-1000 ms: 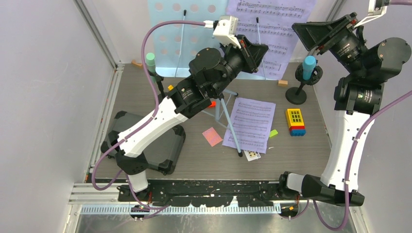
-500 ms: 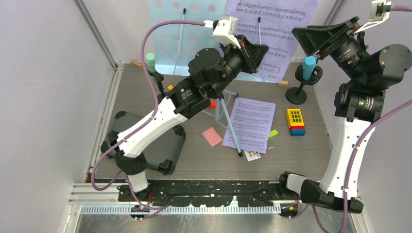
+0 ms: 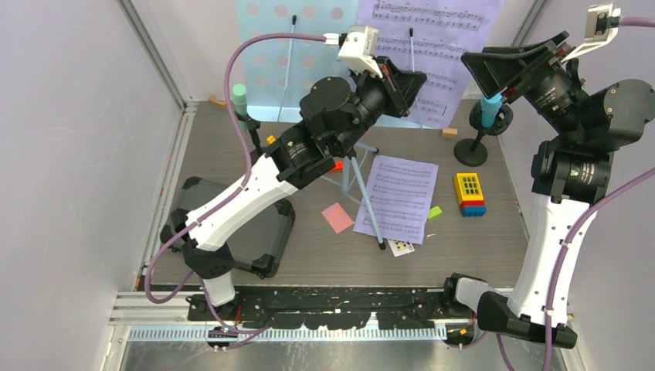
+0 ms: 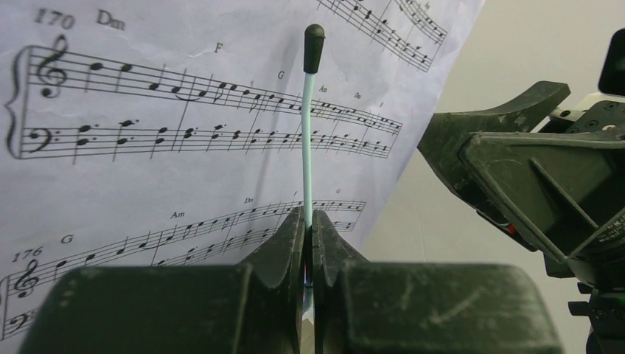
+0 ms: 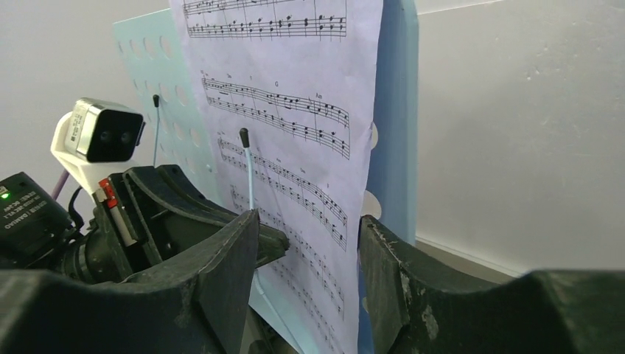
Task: Pack up the instrument practice props
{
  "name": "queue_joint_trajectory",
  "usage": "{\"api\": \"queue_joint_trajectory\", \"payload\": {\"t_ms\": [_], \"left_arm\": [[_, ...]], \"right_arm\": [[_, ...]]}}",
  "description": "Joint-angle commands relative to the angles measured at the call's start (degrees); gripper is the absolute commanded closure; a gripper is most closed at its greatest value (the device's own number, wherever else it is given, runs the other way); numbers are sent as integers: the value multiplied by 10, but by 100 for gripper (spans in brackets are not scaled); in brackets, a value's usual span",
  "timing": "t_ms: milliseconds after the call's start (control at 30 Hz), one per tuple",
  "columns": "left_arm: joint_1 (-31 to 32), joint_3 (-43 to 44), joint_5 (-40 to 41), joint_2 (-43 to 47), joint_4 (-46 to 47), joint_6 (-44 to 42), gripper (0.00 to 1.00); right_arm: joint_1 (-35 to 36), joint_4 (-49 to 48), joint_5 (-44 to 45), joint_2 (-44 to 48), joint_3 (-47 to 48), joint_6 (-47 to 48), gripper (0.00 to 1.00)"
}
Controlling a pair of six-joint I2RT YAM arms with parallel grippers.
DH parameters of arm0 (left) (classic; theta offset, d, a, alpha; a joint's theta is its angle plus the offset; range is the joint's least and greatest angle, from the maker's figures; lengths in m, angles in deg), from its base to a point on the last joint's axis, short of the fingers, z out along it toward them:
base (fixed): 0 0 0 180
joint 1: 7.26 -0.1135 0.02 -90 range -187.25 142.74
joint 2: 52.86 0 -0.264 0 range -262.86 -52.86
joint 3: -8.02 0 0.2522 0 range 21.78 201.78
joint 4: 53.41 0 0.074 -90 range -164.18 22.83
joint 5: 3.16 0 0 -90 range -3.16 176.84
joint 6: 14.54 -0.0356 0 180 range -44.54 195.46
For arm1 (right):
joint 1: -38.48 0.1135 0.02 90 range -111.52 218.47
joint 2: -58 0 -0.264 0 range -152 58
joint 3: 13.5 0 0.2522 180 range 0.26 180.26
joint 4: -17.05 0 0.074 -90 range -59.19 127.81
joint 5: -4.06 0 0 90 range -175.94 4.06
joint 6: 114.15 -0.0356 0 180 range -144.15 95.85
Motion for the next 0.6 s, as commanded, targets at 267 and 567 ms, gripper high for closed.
{"api": "queue_joint_trajectory", "payload": {"t_ms": [267,567], "left_arm": [[-3,-4,12,15,16,-1,95],[-3,-6,11,15,18,0,95]], "right_arm": [[0,-106,-49,1,-16,-71,49],[0,-107,-47,-14,-25,-82,53]]}}
